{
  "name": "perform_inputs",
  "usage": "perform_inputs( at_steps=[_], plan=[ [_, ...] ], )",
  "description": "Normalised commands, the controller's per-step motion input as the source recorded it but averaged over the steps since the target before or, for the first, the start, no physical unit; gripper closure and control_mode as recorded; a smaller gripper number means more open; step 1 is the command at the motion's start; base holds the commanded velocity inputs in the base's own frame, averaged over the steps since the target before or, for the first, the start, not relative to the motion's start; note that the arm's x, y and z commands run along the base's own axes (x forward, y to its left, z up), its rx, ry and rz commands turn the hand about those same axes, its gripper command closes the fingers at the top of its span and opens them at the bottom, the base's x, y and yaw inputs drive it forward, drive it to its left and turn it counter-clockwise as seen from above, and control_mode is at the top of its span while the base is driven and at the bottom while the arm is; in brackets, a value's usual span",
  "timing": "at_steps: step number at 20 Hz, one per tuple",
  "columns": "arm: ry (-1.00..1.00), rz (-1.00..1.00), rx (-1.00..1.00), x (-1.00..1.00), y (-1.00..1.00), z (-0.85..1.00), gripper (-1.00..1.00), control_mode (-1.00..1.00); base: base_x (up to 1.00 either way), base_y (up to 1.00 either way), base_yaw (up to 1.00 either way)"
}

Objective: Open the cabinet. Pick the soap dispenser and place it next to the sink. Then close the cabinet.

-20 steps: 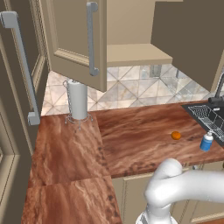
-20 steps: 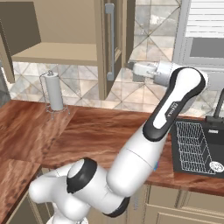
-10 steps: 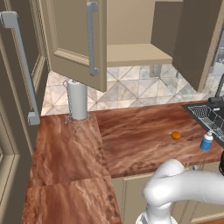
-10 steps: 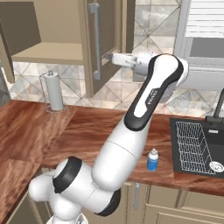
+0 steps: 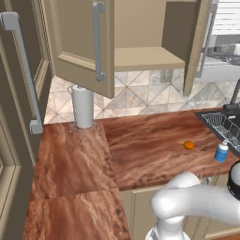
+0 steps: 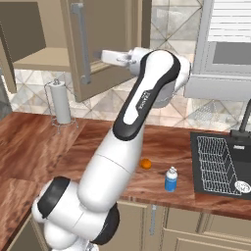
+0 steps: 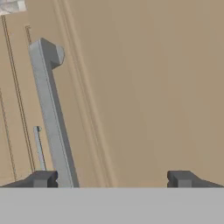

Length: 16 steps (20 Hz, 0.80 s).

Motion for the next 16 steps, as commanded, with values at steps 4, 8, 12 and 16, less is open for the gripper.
perform_inputs(
  at_steps=[4, 8, 12, 16],
  plan=[
    [0.00, -0.03, -0.01, -0.03, 0.53, 0.02, -1.00, -1.00, 0.00, 0.00, 0.00],
    [0.00, -0.16, -0.03, -0.01, 0.52, 0.00, -1.00, -1.00, 0.00, 0.00, 0.00],
    [0.00, -0.26, -0.01, 0.00, 0.34, 0.00, -1.00, -1.00, 0.00, 0.00, 0.00],
    [0.00, -0.29, 0.00, 0.01, 0.27, 0.00, -1.00, -1.00, 0.00, 0.00, 0.00]
  ],
)
